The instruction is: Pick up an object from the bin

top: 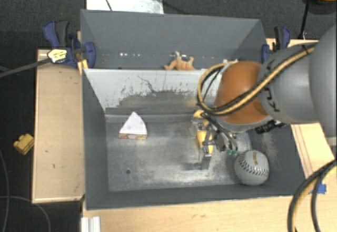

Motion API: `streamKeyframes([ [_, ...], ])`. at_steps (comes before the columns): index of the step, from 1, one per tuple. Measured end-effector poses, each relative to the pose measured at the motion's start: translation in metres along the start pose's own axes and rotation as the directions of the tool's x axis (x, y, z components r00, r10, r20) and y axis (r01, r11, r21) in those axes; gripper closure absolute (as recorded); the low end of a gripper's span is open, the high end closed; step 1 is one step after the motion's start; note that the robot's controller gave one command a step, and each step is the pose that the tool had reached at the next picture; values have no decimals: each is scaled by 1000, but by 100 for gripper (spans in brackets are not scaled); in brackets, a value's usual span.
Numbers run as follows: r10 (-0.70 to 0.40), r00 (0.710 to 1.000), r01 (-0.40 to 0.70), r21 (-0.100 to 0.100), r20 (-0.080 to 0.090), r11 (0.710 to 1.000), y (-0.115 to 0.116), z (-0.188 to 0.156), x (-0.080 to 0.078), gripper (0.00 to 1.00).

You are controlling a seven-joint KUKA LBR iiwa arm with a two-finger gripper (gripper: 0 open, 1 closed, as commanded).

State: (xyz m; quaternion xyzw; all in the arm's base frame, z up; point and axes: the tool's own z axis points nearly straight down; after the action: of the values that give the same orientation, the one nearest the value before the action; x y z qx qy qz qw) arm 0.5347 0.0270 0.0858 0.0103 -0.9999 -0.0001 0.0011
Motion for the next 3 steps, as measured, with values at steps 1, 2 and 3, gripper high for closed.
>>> streamKeyframes([
  [1, -39, 999, 39, -7, 0, 999, -40, 5, -41, 0],
  [2, -76, 997, 76, 0, 5, 997, -65, 7, -59, 0],
  [3, -125, 992, 125, 0, 13, 992, -93, -2, -34, 0],
])
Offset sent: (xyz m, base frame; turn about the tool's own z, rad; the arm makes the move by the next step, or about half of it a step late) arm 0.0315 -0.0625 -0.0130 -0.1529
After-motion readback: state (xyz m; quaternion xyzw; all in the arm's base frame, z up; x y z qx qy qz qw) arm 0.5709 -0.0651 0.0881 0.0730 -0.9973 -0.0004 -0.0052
